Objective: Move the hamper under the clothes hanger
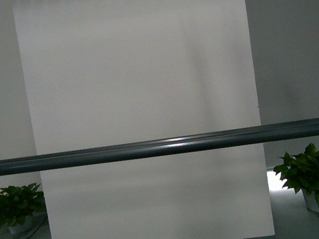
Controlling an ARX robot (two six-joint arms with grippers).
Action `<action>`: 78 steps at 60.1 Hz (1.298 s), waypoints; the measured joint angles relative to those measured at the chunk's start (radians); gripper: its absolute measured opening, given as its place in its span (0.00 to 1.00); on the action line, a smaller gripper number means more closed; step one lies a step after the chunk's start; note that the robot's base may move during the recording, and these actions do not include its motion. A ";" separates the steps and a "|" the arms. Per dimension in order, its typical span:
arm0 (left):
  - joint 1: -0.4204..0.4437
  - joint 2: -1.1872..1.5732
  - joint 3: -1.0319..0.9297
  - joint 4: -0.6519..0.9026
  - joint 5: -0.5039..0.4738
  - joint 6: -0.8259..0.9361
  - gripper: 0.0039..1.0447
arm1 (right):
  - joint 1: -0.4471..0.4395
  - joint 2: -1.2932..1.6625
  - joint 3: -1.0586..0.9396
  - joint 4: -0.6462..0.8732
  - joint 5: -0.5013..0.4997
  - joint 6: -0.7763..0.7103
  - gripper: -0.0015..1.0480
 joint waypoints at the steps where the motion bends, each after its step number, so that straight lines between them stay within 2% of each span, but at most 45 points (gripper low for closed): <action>1: 0.000 -0.004 0.000 -0.001 -0.002 -0.001 0.03 | 0.000 -0.005 0.000 -0.006 0.000 0.000 0.02; 16: 0.000 -0.148 -0.001 -0.134 -0.002 0.000 0.03 | 0.000 -0.167 0.000 -0.152 0.000 0.000 0.02; 60: 0.000 -0.376 -0.001 -0.360 -0.002 0.000 0.03 | 0.000 -0.410 0.000 -0.391 0.000 0.000 0.02; 62: 0.000 -0.401 0.000 -0.387 -0.002 0.000 0.03 | 0.000 -0.417 0.000 -0.397 0.000 0.000 0.02; 64: 0.000 -0.471 0.000 -0.486 0.000 0.000 0.03 | 0.000 -0.436 0.000 -0.417 0.000 0.000 0.02; 66: 0.000 -0.517 0.000 -0.526 -0.002 0.000 0.03 | 0.000 -0.488 0.000 -0.492 0.000 0.000 0.02; 69: 0.000 -0.544 0.000 -0.535 -0.002 0.000 0.03 | -0.001 -0.561 0.000 -0.572 -0.001 0.000 0.02; 78: 0.000 -0.547 0.000 -0.539 -0.002 0.000 0.03 | -0.001 -0.594 0.000 -0.582 -0.002 0.000 0.02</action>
